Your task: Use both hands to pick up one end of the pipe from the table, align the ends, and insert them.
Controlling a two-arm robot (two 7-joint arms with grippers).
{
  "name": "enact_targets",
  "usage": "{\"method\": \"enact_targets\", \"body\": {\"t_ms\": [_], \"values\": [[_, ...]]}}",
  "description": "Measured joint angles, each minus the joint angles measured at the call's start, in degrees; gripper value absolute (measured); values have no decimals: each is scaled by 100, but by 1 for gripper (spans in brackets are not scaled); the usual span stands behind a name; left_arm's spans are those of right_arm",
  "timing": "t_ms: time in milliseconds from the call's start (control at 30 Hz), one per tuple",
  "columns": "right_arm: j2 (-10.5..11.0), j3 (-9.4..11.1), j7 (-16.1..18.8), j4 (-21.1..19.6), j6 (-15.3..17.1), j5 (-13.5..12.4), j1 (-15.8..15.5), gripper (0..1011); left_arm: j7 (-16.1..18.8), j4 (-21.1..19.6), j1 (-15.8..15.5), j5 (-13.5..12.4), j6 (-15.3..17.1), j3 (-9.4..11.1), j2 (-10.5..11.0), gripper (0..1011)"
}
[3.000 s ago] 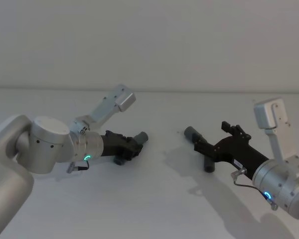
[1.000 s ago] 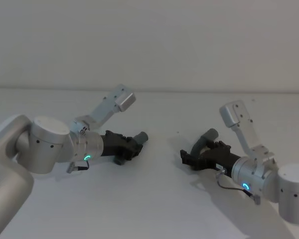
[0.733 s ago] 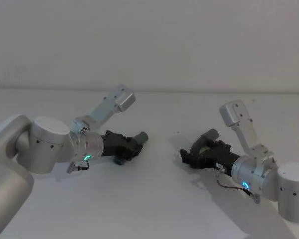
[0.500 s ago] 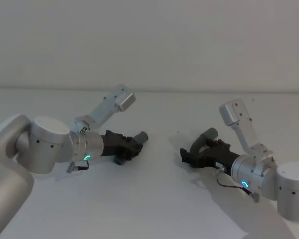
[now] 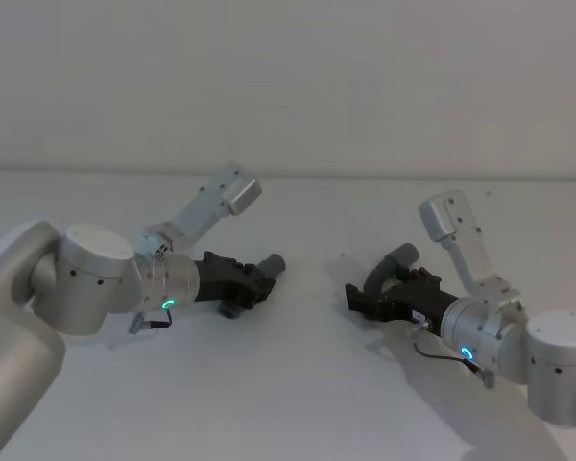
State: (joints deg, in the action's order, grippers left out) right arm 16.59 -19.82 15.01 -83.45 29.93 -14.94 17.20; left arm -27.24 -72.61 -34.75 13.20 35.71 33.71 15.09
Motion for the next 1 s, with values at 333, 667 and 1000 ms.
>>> {"method": "enact_targets", "body": {"t_ms": [333,667,1000], "values": [[-89,46,-110,14,-17,71,-8,1000,0,0,0,0,0,0,0,348],[-198,97,-242,13,-21,142,-5,1000,0,-1,0,0,0,0,0,348],[-242,119,-316,29,20,228,-1,1000,0,-1,0,0,0,0,0,348]]}}
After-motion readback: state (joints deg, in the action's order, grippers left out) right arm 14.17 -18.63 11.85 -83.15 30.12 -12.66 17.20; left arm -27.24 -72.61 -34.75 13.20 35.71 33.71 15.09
